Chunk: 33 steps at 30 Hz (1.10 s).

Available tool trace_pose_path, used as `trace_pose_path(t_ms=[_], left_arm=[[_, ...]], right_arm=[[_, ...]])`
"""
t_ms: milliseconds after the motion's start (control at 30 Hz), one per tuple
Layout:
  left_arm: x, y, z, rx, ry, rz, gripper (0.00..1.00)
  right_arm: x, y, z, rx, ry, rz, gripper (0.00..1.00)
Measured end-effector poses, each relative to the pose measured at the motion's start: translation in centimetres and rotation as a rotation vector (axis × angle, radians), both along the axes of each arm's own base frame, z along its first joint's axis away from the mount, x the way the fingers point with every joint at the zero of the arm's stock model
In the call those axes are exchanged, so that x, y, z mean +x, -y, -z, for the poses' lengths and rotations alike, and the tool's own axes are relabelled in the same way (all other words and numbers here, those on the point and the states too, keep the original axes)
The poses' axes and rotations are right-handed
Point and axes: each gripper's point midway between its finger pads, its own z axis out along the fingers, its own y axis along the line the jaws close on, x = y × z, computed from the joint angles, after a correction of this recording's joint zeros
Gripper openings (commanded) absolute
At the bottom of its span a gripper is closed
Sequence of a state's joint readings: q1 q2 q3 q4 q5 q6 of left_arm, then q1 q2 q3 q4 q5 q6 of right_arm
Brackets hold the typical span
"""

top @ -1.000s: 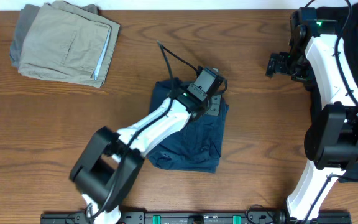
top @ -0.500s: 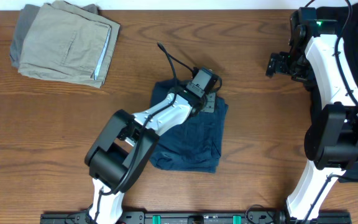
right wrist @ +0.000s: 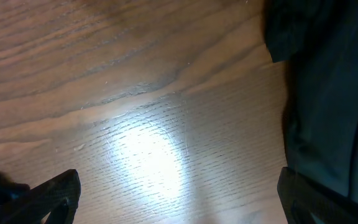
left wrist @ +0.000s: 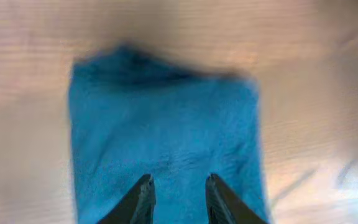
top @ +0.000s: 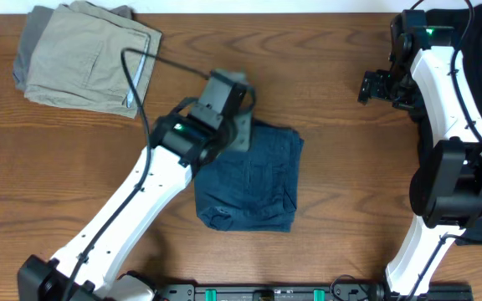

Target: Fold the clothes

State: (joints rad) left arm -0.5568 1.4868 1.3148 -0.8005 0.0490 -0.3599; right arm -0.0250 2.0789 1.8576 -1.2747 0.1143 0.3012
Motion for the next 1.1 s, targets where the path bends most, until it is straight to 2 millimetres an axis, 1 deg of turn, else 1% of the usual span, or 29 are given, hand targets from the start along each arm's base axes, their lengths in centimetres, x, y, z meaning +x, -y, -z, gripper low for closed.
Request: trace_pose_path(t_ms=[67,233,433,533,600,633,667,733,900,933,1033,1100], left_arm=[[-1.2,-0.5,1.5,0.028,-0.066,0.004,0.19],[-4.4,-1.3,6.6,0.067,-0.233,0.029,0.19],[-7.2,-2.5,12.3,0.102,-0.348,0.024,0.19],[-8.5,-3.1,14.5,0.11,-0.394,0.005,0.19],[-9.5,-3.3,15.6,0.1,-0.426,-0.001,0.19],[-9.9,-3.3,15.9,0.094,-0.441,-0.004,0.19],[-10.4,-3.3,16.2,0.085,-0.46,-0.009,0.13],[-11.1,-3.3,16.4,0.071,-0.488,-0.02,0.05],[-12.2,-2.5,16.2,0.018,-0.55,-0.02,0.07],[-12.4,-2.3,16.2,0.01,-0.561,-0.016,0.06],[-13.6,-2.5,15.9,0.013,-0.614,-0.015,0.06],[-14.2,-2.7,15.4,0.021,-0.648,-0.017,0.06]], right_arm=[[0.0,0.0,0.0,0.0,0.0,0.0,0.99],[0.0,0.0,0.0,0.0,0.0,0.0,0.99],[0.0,0.0,0.0,0.0,0.0,0.0,0.99],[0.0,0.0,0.0,0.0,0.0,0.0,0.99],[0.0,0.0,0.0,0.0,0.0,0.0,0.99],[0.0,0.0,0.0,0.0,0.0,0.0,0.99],[0.0,0.0,0.0,0.0,0.0,0.0,0.99],[0.0,0.0,0.0,0.0,0.0,0.0,0.99],[0.0,0.0,0.0,0.0,0.0,0.0,0.99],[0.0,0.0,0.0,0.0,0.0,0.0,0.99],[0.0,0.0,0.0,0.0,0.0,0.0,0.99],[0.0,0.0,0.0,0.0,0.0,0.0,0.99]])
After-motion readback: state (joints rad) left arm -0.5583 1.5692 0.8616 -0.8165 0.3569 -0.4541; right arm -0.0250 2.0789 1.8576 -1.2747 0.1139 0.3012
